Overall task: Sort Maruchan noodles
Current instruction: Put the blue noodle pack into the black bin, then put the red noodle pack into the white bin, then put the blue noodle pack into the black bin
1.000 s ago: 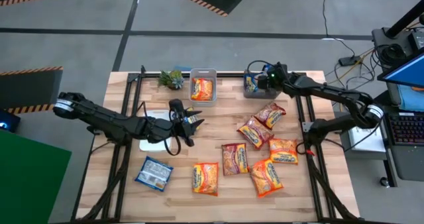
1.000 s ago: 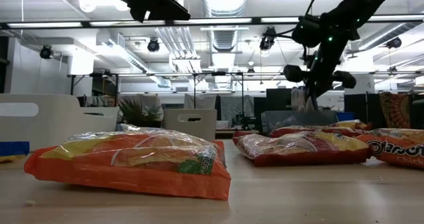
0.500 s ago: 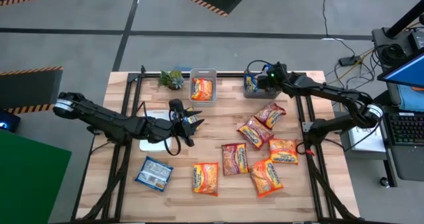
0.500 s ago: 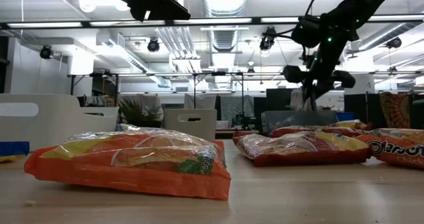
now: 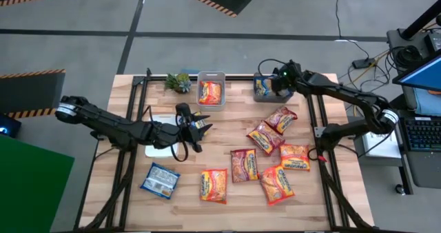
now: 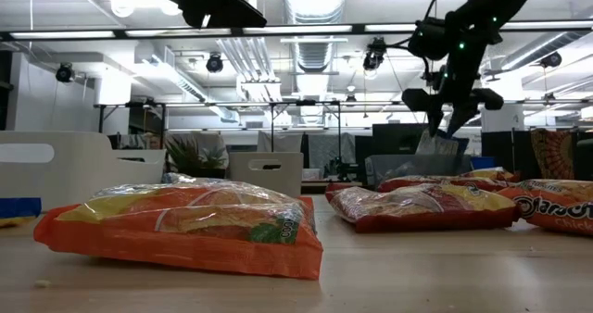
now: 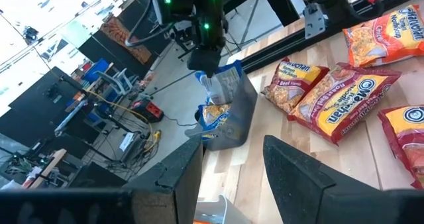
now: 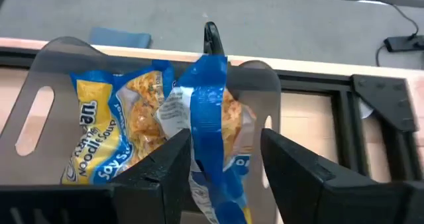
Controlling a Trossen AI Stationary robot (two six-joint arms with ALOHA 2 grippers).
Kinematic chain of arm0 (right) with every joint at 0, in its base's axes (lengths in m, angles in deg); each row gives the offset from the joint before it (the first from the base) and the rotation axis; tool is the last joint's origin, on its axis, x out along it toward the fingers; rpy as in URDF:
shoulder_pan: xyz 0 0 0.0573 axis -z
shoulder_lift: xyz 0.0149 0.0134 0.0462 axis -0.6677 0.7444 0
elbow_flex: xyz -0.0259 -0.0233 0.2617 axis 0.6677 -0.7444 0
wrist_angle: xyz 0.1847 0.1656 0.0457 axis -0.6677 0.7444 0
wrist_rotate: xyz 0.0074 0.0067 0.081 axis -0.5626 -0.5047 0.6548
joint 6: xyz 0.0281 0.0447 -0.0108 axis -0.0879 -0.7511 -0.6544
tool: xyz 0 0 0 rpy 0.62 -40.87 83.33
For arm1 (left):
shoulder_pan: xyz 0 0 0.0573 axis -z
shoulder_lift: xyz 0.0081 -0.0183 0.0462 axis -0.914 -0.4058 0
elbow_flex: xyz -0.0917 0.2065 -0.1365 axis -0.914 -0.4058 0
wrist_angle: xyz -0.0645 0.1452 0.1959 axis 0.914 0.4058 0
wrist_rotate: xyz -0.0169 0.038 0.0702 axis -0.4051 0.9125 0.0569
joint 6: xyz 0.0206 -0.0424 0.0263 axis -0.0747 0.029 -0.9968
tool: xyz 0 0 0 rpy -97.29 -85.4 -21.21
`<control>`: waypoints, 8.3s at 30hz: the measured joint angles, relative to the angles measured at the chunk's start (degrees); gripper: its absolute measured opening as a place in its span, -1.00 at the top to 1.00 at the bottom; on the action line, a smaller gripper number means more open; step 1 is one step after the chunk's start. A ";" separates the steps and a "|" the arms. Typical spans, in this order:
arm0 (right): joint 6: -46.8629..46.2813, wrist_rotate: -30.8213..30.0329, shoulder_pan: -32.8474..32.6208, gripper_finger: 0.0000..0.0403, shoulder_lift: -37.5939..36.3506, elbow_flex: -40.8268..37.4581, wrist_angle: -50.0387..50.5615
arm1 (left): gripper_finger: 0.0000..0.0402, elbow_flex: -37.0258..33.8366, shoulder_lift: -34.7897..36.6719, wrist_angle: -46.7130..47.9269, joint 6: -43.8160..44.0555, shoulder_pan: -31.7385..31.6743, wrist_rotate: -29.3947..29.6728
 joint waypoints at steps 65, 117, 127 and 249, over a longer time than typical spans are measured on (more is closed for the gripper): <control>-11.92 17.25 -44.02 0.96 -12.22 -26.79 -23.91 | -0.04 8.66 -31.85 -21.06 39.06 -10.59 -32.56; -17.19 15.08 -45.29 0.96 -12.30 -23.80 -9.43 | 0.51 30.32 -61.72 -22.95 41.00 -14.62 -33.92; -10.40 12.61 -45.29 0.96 -12.32 -23.80 -17.85 | 0.95 30.32 -61.66 -22.93 40.05 -14.60 -33.95; -12.38 16.68 -45.66 0.96 -22.77 -35.32 -38.79 | 0.28 31.33 -15.10 66.02 34.99 -3.85 -17.72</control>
